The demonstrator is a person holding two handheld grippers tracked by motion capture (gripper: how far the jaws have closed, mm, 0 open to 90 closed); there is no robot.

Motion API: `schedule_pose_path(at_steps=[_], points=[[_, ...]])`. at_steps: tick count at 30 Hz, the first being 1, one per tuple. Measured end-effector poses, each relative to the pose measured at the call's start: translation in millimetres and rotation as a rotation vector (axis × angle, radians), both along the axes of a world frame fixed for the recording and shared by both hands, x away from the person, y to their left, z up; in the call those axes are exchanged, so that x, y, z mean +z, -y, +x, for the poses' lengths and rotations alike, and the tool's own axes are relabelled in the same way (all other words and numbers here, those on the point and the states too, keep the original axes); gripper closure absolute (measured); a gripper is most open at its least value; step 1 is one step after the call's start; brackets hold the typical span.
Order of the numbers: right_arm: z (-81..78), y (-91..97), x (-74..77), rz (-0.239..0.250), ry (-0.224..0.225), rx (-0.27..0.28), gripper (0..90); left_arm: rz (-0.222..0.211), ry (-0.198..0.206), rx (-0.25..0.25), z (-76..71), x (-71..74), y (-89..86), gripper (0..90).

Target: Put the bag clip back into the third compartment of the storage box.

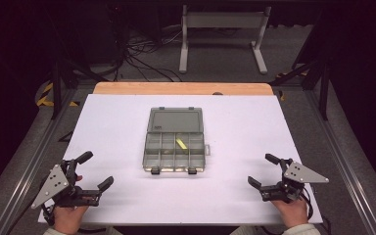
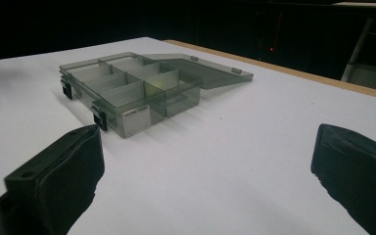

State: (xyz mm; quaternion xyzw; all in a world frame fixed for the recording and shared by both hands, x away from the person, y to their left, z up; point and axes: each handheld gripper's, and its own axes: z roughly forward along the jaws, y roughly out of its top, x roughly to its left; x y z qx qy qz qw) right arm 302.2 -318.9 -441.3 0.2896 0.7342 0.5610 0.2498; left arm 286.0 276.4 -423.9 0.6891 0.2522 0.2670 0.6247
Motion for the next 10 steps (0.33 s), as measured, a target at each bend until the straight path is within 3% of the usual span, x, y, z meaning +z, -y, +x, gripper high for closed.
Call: schedule_pose_path(at_steps=[10], points=[[-0.8, -0.4, 1.2, -0.008, 0.014, 0.005, 0.1, 0.007, -0.005, -0.007, 1.1, -0.4, -1.4, 0.0]])
